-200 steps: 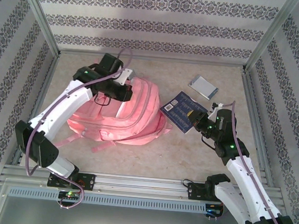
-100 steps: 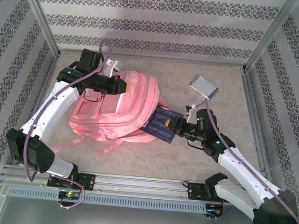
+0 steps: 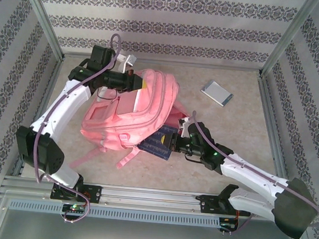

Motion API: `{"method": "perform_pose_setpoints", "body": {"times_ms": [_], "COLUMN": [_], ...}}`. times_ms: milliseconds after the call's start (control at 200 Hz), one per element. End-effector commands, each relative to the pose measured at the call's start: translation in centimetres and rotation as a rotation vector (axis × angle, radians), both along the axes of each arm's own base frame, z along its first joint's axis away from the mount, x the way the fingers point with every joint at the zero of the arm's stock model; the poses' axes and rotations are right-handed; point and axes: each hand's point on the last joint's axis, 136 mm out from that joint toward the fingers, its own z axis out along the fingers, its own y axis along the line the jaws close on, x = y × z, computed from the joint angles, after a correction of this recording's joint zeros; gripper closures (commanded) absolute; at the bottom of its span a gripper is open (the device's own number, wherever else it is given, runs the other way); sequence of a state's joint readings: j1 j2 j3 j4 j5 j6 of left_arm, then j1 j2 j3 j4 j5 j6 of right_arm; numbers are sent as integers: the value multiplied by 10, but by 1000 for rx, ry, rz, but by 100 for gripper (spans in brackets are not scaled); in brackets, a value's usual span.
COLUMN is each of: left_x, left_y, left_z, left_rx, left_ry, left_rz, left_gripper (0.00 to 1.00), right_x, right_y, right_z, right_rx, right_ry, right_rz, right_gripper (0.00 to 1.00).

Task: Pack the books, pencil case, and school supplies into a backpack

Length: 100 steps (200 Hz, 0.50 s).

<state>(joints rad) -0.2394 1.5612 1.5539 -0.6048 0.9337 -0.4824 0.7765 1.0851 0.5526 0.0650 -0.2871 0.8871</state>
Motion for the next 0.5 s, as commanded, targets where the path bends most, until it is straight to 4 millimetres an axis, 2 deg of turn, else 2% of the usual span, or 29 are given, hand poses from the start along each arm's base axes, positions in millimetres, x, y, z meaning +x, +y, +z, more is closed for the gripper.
{"method": "perform_pose_setpoints", "body": {"times_ms": [0, 145, 275, 400, 495], "left_x": [13, 24, 32, 24, 15], "left_y": [-13, -22, -39, -67, -79], "left_z": [110, 123, 122, 111, 111], "left_rx": [-183, -276, -336, -319, -320], "left_ry": [-372, -381, -349, -318, -312], "left_rz": [-82, -132, -183, -259, -306], "left_gripper": [100, 100, 100, 100, 100], "right_x": [-2, -5, -3, -3, -3], "right_y": [6, 4, 0, -1, -1], "right_z": [13, 25, 36, 40, 41], "right_rx": [0, 23, 97, 146, 148], "right_ry": [-49, -105, -162, -189, -193], "right_rz": [6, 2, -31, -44, -39], "right_gripper": [100, 100, 100, 100, 100]}}
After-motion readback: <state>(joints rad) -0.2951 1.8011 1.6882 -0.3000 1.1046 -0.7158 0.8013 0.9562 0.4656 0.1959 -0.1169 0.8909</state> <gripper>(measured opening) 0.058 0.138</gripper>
